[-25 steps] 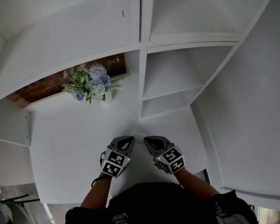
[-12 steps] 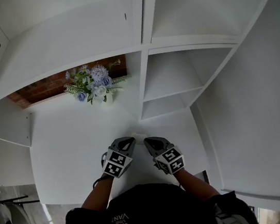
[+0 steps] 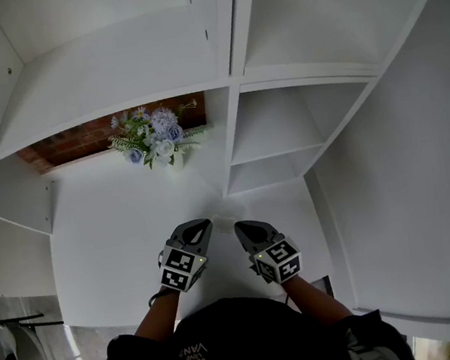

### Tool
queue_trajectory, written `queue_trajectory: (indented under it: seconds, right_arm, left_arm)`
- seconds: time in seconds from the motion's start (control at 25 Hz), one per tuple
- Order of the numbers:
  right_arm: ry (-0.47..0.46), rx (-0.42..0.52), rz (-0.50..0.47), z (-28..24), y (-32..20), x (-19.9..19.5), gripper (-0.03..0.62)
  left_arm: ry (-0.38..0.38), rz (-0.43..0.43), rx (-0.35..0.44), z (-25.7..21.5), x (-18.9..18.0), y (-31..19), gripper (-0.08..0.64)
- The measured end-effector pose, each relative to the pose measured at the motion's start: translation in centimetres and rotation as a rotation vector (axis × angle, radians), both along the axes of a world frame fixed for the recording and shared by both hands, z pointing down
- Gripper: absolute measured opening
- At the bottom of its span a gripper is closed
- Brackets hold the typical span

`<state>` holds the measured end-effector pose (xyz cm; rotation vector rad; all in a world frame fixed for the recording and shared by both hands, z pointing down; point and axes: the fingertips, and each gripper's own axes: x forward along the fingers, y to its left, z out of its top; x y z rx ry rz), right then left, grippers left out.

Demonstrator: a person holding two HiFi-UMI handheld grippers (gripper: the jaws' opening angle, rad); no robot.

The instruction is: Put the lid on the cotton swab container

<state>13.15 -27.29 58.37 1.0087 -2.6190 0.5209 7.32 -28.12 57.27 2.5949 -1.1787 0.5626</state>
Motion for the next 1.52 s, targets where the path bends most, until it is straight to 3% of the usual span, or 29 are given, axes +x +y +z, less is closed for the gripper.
queue_trajectory:
  seconds: [0.6,0.88,1.52]
  right_arm:
    - [-0.017,0.096,0.154,-5.6,3.6,1.0,0.000]
    - [-0.049,0.127,0.259,-7.4,6.6,-0.2,0.000]
    - [-0.056,0.183,0.367,-9.7,13.5,-3.6,0.000]
  left_arm:
    - [0.068,-0.019,0.118,-5.8,-4.7,4.5,0.006]
    - [0.081,0.004,0.124,-6.9,-7.6,7.9,0.006]
    - [0.118,0.094,0.139,-8.0,-11.5,13.6,0.006]
